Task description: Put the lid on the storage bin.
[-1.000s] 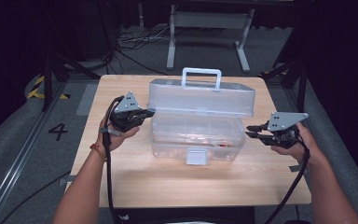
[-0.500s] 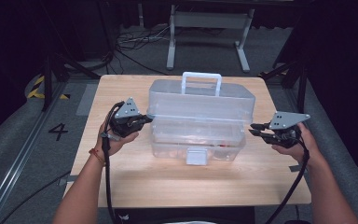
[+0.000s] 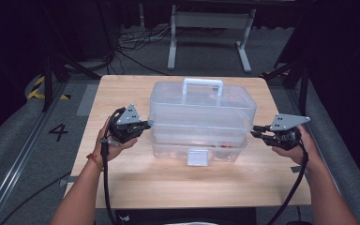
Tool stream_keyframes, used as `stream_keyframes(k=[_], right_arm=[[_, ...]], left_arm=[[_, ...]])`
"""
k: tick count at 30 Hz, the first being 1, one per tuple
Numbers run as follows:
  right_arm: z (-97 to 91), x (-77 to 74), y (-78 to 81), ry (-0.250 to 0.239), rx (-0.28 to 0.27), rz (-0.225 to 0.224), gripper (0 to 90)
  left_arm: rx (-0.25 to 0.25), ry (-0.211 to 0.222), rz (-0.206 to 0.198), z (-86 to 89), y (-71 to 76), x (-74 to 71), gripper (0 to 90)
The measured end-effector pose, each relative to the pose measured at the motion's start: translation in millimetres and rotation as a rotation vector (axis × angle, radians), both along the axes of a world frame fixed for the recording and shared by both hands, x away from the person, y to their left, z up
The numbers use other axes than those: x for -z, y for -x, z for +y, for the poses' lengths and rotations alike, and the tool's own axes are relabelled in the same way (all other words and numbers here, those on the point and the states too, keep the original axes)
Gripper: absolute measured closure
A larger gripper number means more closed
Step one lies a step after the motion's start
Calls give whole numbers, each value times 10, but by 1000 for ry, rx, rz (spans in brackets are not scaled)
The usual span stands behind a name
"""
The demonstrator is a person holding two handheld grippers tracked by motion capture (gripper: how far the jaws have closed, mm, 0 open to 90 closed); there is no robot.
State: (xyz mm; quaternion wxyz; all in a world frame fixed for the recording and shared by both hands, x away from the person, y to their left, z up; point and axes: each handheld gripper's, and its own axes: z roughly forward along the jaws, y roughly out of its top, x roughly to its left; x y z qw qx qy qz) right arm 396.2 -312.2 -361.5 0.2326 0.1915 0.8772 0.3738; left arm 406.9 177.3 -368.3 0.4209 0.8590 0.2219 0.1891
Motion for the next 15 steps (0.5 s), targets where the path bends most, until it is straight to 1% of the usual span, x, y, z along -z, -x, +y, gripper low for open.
stream_keyframes(k=[1, 4, 7, 10, 11, 12, 15], right_arm=[[0, 0, 0, 0, 0, 0, 773], [-7, 36, -6, -1, 6, 11, 768], [-12, 66, -13, 0, 8, 21, 766], [-16, 76, -16, -5, 10, 22, 766], [-16, 78, -17, -6, 11, 19, 766], [-17, 81, -19, -6, 10, 20, 766], [-13, 101, -17, -8, 9, 28, 763]], left_arm=[[0, 0, 0, 0, 0, 0, 900], [3, -21, -2, -12, 12, 27, 900], [-3, -12, 5, 1, 26, 55, 900], [-4, -20, 11, 9, 44, 94, 900], [-5, -24, 16, 9, 46, 106, 900], [-8, -39, 5, 7, 57, 122, 900], [-4, -53, 16, 10, 67, 163, 900]])
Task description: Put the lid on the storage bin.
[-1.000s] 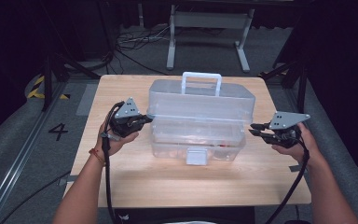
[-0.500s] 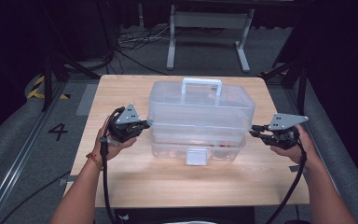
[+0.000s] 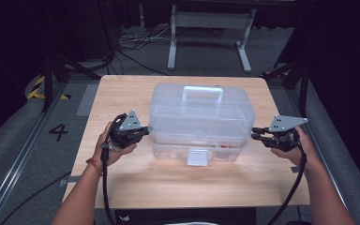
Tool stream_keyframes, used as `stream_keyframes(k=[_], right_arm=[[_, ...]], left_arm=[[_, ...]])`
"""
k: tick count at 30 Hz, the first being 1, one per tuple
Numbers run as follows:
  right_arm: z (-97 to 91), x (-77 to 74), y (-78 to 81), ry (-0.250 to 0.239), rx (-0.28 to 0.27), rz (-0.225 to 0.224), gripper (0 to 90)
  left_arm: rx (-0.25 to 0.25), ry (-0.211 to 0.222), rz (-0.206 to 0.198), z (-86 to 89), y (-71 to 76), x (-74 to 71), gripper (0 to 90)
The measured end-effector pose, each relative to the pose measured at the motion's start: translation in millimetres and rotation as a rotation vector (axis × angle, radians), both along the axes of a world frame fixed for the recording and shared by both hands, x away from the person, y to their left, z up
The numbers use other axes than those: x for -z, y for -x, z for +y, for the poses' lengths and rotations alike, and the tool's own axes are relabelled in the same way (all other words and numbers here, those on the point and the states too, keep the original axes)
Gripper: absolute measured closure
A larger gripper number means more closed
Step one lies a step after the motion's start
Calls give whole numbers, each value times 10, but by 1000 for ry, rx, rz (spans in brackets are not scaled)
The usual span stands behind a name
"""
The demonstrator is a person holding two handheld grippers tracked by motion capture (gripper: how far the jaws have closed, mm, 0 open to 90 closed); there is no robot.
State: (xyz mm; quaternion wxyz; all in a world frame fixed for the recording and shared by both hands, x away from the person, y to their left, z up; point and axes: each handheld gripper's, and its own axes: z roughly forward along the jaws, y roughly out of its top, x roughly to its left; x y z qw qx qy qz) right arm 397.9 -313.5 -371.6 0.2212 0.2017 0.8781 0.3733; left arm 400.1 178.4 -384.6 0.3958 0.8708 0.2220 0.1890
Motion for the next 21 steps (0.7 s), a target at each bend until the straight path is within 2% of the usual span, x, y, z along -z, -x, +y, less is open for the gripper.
stream_keyframes(k=[13, 16, 21], right_arm=[[-3, 92, 25, 19, 3, 24, 756], [-5, 114, 34, 22, 1, 25, 756], [-8, 122, 44, 21, 4, 30, 758]], left_arm=[[-20, -47, 19, 13, 33, 86, 900], [-32, -89, 24, 18, 43, 116, 900], [-40, -66, 27, 46, 62, 135, 900]])
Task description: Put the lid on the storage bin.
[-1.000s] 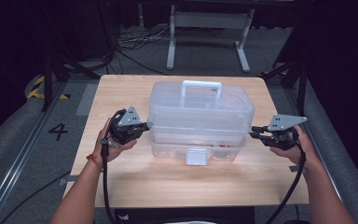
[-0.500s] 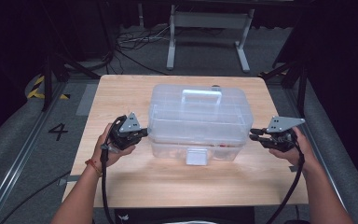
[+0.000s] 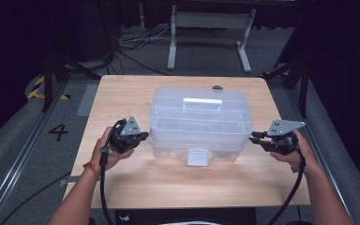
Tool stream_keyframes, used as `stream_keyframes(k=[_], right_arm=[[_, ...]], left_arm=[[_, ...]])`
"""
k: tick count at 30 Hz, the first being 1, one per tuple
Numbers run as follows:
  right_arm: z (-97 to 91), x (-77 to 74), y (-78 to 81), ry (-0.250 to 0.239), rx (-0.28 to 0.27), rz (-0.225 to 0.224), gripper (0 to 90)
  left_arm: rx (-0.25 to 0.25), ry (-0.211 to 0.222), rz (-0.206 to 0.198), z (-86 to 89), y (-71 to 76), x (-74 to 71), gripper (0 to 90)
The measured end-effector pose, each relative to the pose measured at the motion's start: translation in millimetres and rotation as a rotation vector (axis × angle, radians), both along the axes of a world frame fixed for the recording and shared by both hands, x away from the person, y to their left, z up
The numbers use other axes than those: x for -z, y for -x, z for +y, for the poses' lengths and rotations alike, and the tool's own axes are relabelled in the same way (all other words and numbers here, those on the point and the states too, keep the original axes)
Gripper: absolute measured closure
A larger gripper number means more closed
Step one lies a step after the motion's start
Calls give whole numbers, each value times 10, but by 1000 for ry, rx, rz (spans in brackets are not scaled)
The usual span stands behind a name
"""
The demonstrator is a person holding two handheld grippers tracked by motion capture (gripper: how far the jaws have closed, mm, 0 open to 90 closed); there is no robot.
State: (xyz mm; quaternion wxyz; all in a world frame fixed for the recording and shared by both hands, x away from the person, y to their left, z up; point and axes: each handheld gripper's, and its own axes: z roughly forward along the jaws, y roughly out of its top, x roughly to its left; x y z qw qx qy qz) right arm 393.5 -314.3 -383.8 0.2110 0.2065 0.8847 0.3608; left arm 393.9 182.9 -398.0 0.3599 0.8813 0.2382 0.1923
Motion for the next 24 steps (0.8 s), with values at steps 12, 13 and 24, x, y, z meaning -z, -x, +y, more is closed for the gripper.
stream_keyframes(k=[12, 13, 24], right_arm=[[-1, 33, -1, -1, 1, -3, 759], [-1, 33, -1, -2, 1, -3, 759], [17, 39, 6, 35, -2, -6, 724]], left_arm=[[-15, -21, -11, -26, 21, 70, 899], [-13, -18, -10, -22, 21, 72, 898], [-28, -33, -29, 35, 74, 50, 833]])
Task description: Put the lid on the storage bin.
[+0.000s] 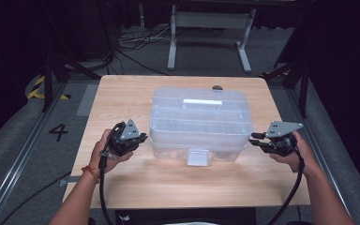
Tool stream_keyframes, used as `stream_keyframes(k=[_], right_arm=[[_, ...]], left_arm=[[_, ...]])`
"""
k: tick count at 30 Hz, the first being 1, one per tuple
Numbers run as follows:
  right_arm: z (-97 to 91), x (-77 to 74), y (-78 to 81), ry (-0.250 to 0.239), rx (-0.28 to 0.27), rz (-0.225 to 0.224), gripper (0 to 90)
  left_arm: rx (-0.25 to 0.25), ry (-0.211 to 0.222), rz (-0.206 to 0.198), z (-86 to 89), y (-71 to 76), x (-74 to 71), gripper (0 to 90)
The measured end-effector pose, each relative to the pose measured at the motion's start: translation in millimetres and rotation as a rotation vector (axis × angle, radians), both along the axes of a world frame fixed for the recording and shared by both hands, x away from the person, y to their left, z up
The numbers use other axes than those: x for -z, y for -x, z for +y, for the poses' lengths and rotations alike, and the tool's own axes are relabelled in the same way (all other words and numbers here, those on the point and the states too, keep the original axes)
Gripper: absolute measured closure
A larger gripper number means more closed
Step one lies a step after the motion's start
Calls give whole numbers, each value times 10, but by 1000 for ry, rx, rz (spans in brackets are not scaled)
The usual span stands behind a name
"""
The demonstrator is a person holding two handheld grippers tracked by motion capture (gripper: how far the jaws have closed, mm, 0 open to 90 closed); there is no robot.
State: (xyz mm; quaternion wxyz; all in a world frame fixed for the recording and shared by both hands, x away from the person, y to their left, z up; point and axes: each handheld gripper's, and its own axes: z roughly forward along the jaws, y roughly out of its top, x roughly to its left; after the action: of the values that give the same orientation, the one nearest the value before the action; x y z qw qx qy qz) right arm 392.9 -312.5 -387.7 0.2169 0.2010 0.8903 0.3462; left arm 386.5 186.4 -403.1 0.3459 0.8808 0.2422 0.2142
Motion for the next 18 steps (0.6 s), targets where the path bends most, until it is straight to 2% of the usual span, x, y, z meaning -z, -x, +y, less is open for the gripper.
stream_keyframes(k=[9, 15, 18], right_arm=[[30, -49, -21, 46, 17, -20, 680], [-2, -46, 8, 59, 27, -13, 619], [-30, -21, 22, 64, 45, -7, 578]], left_arm=[[-20, -29, -9, 93, 60, -16, 745], [-33, -32, 0, 149, 100, 10, 690], [-39, -50, 4, 182, 128, 34, 641]])
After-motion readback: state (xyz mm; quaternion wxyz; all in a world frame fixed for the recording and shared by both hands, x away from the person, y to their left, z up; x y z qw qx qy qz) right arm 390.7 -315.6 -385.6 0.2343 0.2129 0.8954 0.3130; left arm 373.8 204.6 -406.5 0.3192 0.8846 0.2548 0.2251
